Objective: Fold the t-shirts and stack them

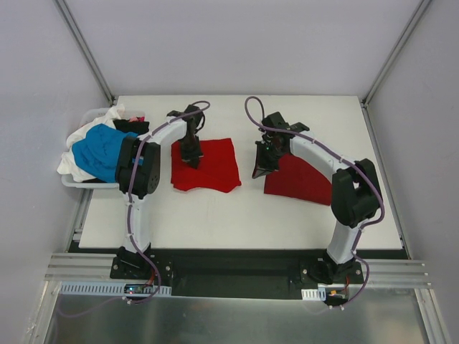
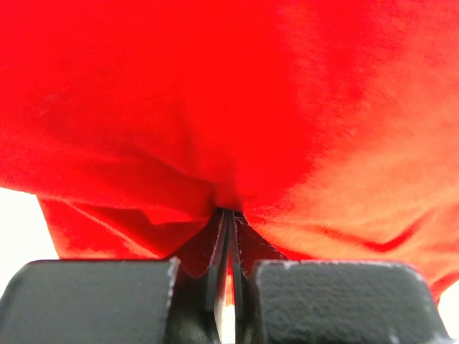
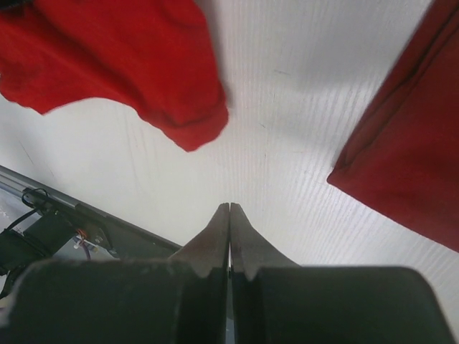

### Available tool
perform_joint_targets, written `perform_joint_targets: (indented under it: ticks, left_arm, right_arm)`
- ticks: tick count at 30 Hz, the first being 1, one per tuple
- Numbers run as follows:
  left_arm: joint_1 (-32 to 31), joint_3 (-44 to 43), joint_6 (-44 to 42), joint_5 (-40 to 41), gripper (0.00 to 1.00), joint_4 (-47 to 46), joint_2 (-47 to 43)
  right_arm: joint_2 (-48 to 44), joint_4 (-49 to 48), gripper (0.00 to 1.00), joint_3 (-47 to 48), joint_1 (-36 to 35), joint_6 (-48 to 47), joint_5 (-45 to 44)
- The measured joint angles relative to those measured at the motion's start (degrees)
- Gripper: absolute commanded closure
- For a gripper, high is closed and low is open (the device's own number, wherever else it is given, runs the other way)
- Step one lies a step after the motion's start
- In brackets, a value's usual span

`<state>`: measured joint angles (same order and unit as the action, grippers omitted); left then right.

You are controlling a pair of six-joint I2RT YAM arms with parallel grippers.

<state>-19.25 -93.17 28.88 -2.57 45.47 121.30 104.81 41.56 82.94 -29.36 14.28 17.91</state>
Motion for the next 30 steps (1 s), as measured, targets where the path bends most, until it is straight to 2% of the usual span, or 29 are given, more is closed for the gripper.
perform_joint_targets:
  ticks: [12,21,23,24,25,26,27,28,30]
  left_arm:
    - [1.4,-23.9,-4.3,2.0,1.00,11.9,14.1]
    - [1.2,-25.3,-4.5,2.0,1.00,12.9,14.8]
    - [1.2,-25.3,-4.5,2.0,0.99,13.0,14.8]
    - [1.2,-25.3,-4.5,2.0,0.86,13.0,14.8]
    - [1.2,-25.3,-4.4,2.1,0.79,12.9,14.8]
    - [1.2,-25.1,-4.2,2.2,0.68,12.8,14.5]
    - [1.2,-24.9,-4.2,2.5,0.45,12.8,14.1]
    - [1.2,-24.3,-4.0,3.0,0.34,12.7,13.1]
    - [1.2,-23.1,-3.0,4.3,0.23,12.4,9.9]
  right_arm:
    - [1.0,-0.2,0.99,1.3,0.0,0.0,0.5]
    - [1.3,-0.2,0.99,1.6,0.0,0.0,0.6]
    - [1.9,-0.1,0.95,2.4,0.0,0.0,0.6]
    - [2.4,-0.1,0.92,3.0,0.0,0.0,0.5]
    - [2.8,-0.1,0.82,3.5,0.0,0.0,0.6]
    - [3.5,0.0,0.76,4.4,0.0,0.0,0.5]
    - [4.0,0.0,0.70,5.0,0.0,0.0,0.5]
    - [4.8,0.2,0.58,6.0,0.0,-0.2,0.5]
    - [6.8,0.8,0.50,8.4,0.0,-0.6,0.6]
